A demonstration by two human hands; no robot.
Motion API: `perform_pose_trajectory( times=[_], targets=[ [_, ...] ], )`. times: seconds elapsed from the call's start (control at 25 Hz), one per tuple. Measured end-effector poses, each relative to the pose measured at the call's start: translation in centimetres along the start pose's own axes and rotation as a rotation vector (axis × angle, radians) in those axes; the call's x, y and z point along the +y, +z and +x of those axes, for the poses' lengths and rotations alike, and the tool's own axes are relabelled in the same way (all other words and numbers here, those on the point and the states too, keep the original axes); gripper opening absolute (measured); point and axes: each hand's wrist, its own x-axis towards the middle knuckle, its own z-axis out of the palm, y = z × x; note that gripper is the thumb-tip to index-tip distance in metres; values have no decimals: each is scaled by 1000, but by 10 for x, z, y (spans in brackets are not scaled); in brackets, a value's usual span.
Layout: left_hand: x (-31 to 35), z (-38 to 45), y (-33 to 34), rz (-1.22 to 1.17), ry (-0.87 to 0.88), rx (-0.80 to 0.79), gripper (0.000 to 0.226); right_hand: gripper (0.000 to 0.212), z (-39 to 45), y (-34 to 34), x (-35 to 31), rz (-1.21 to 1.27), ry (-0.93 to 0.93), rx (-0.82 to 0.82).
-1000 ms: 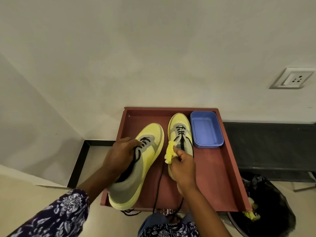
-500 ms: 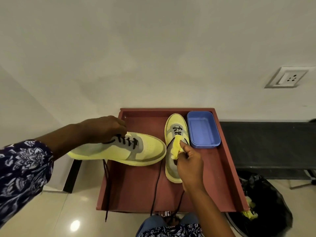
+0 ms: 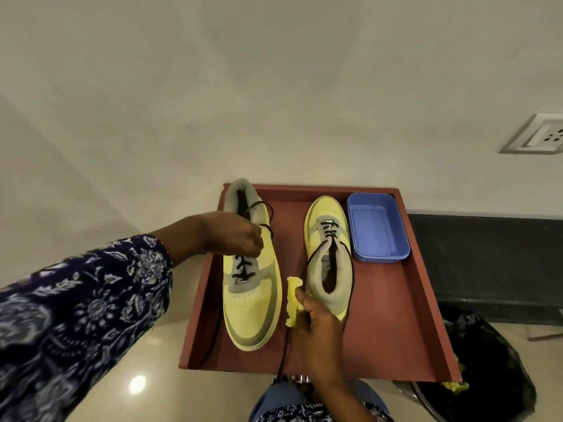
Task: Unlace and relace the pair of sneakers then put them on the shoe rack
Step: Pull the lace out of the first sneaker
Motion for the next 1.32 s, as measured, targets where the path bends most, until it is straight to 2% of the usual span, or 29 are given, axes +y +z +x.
perform_pose_trajectory(
  times=[0.2,0.32,0.4,0.48,0.52,0.56,0.64,0.68,0.72,0.8,0.88,1.04,1.32],
  targets=[
    [7,11,39,47,80,-78,30,41,-10,21,18,-122,43,-84],
    [14,12,51,54,11,-79,27,41,-11,29,27,-155,65,-79],
    [26,12,55,60,-134,36,27,44,-8,27,34,-165,84,-57],
    [44,11,65,46,-382,197,33,46,-4,31,34,-190,102,-54],
    [54,15,69,-11,-608,286,39,47,0,29,32,-202,97,-38],
    [66,17,70,-142,-897,365,46,47,3,29,30,-213,86,-34],
    [88,22,72,-525,-1462,385,58,47,9,35,28,-258,58,-46],
    [95,23,74,-700,-1626,363,65,47,11,41,29,-288,42,-59],
    [100,25,77,-834,-1678,379,70,46,9,48,30,-311,23,-85],
    [105,28,82,-1001,-1636,501,71,44,1,64,36,-331,4,-140],
    [104,29,78,-1070,-1635,561,67,43,-2,71,40,-317,10,-103],
    [101,27,72,-1084,-1620,575,65,41,28,72,35,-262,12,-5],
    [88,26,78,-1081,-1619,582,67,46,87,70,21,-450,-159,-36]
  ],
)
